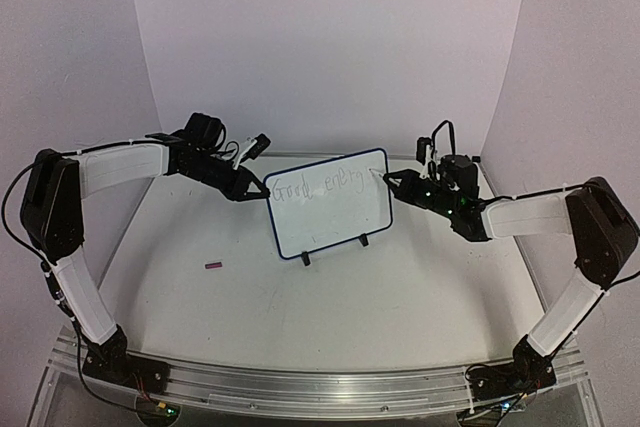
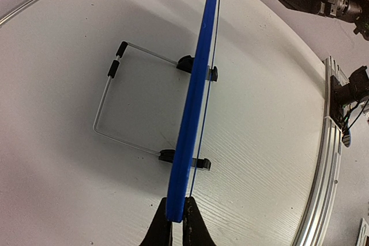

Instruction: Write a sentence on the whiteboard

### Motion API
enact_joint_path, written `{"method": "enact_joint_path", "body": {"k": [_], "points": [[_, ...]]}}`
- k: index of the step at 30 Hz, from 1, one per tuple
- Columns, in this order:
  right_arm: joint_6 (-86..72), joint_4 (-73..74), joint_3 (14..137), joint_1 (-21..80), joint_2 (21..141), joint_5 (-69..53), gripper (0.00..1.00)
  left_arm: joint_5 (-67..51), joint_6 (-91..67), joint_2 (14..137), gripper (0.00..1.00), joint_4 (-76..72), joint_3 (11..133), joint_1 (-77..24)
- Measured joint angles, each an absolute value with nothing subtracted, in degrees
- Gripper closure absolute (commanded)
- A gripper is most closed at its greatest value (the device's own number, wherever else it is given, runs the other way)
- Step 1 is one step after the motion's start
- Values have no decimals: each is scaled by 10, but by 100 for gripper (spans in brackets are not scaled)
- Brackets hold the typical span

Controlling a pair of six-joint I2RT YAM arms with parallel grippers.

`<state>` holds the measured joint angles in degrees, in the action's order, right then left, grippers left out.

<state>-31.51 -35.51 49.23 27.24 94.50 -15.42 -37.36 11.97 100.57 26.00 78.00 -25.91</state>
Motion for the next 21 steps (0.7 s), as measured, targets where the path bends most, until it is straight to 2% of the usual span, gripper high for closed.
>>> {"method": "enact_joint_path", "body": {"k": [21], "points": [[-317,-358,467,270,945,-146,100,-374,120,1006,100,260,780,-259]]}}
